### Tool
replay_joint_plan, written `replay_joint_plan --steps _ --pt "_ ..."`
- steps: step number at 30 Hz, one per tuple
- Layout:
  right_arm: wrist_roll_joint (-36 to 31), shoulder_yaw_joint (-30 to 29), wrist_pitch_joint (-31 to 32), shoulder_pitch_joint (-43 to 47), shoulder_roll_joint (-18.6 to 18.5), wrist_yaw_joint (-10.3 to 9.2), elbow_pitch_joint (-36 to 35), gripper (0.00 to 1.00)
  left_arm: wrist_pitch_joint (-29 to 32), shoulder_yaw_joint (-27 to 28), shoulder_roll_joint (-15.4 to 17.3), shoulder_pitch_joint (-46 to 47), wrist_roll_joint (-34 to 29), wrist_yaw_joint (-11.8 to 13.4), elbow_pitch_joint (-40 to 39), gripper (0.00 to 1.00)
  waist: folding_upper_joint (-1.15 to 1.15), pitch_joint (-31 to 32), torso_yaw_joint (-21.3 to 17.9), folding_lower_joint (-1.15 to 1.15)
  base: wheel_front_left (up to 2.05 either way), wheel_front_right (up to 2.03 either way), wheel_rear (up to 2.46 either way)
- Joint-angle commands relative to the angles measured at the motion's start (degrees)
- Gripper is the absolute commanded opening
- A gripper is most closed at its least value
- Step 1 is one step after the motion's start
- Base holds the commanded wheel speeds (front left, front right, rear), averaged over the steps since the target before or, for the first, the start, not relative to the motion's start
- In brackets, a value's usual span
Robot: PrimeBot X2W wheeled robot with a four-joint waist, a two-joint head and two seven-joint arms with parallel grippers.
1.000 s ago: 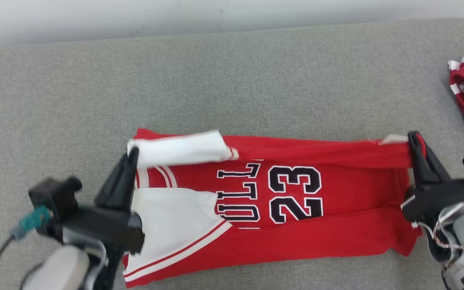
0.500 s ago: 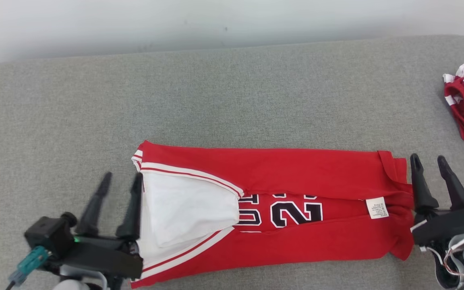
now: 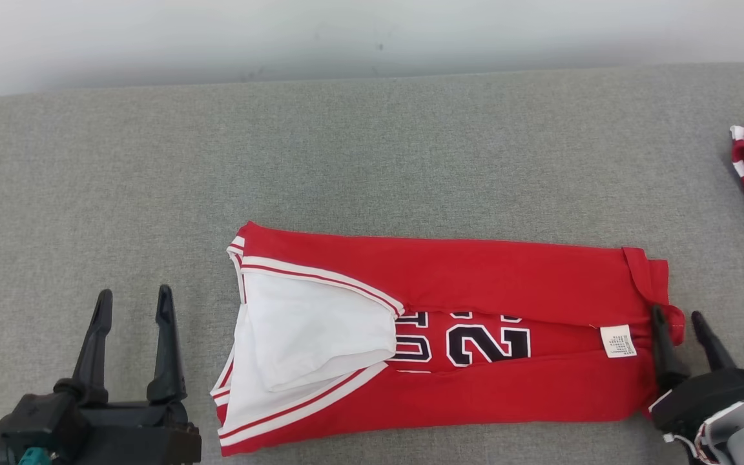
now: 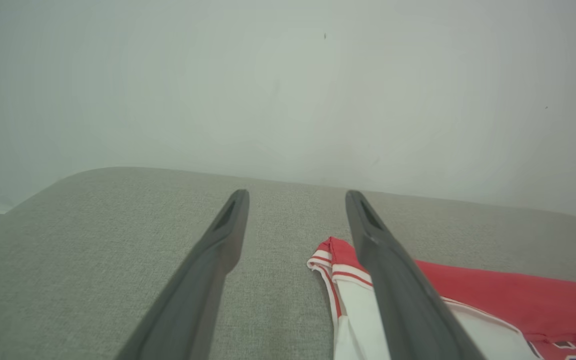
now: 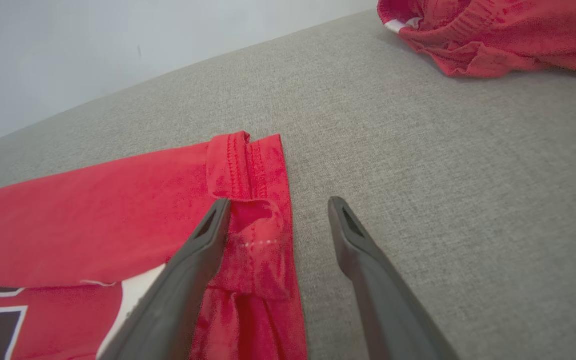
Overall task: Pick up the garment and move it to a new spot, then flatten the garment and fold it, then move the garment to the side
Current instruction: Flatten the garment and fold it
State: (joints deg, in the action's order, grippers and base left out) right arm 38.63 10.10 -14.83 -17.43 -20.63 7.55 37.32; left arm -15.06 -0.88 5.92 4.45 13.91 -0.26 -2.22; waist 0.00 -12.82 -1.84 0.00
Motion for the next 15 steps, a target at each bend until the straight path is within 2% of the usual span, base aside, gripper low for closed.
replay_joint_plan --steps 1,7,8,10,15 --pt "0.55 0.67 -0.19 -0.55 0.82 -0.16 1.52 1.0 -0.11 1.09 -0.81 -1.11 -1.01 -0.97 0.51 1.0 0.0 -0.03 0.18 0.0 0.0 0.0 0.0" --pt "2.3 4.14 0.16 -1.12 2.74 -0.16 6.03 1.0 -0.11 3.51 -2.38 -1.42 -3.29 -3.16 1.91 1.0 0.0 -0.08 0.62 0.0 0.0 0.0 0.0" --pt "2.58 4.65 0.17 -1.29 2.9 -0.15 6.46 0.78 -0.11 3.74 -2.51 -1.36 -3.64 -3.29 1.97 1.0 0.0 -0.08 0.66 0.0 0.0 0.0 0.0" --pt "3.25 5.68 0.15 -1.49 3.12 -0.07 7.04 0.0 -0.11 4.28 -2.7 -1.41 -4.21 -3.72 2.13 1.0 0.0 0.0 0.69 0.0 0.0 0.0 0.0" --pt "4.72 7.08 -0.03 -2.18 2.11 -0.09 7.57 0.0 -0.11 5.14 -2.93 -1.95 -4.86 -4.28 2.52 1.0 0.0 0.61 0.48 0.0 0.0 0.0 0.0"
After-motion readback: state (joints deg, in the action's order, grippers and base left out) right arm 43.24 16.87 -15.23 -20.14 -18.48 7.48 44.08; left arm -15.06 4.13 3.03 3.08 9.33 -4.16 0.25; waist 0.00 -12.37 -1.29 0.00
